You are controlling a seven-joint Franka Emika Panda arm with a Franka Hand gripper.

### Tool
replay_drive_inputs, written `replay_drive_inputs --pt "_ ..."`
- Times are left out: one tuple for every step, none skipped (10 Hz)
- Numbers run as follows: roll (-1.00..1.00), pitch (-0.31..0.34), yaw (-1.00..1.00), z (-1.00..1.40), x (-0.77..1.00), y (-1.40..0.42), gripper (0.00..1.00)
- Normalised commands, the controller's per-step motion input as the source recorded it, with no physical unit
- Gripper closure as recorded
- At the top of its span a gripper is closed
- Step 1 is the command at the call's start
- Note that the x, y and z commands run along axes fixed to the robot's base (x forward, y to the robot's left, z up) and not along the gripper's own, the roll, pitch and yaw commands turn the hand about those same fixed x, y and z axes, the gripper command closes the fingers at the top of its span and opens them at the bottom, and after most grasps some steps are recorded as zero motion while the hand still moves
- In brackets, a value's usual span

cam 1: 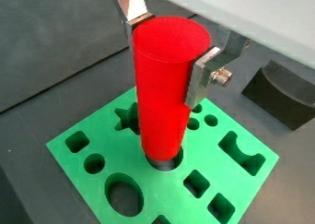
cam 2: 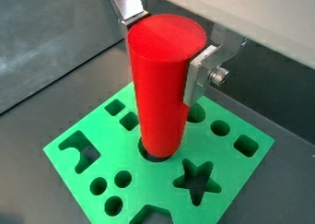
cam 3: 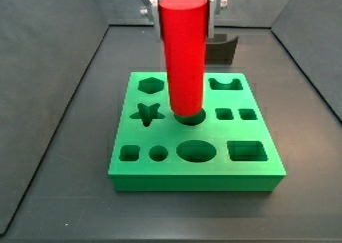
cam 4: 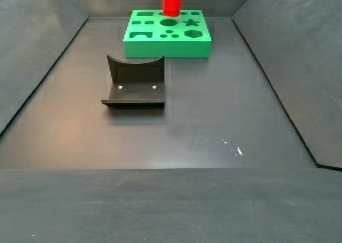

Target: Insert the round object.

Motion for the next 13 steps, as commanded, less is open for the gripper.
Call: replay_drive_inputs --pt "0.04 0.0 0.0 -0.34 0.08 0.0 1.0" --pt "0.02 0.0 0.0 -0.36 0.09 0.0 1.0" --pt "0.03 0.0 0.0 -0.38 0.16 0.0 1.0" --pt "0.06 0.013 0.0 -0.34 0.25 0.0 1.0" --pt "0.07 0.01 -0.01 -0.33 0.27 0.0 1.0" --pt "0.11 0.067 -0.01 -0.32 0.4 0.0 1.0" --pt "0.13 0.084 0.0 -0.31 0.43 0.0 1.0" --pt "0.16 0.081 0.0 -0.3 0.37 0.0 1.0" --pt "0.15 0.067 0.0 -0.28 0.26 0.01 1.0" --pt "0.11 0.04 -0.02 -0.22 0.09 0.04 1.0" --pt "0.11 0.026 0.0 -0.21 0.05 0.07 1.0" --pt "0.09 0.014 0.0 -0.19 0.03 0.04 1.0" --pt "0.08 0.006 0.0 -0.21 0.0 0.07 1.0"
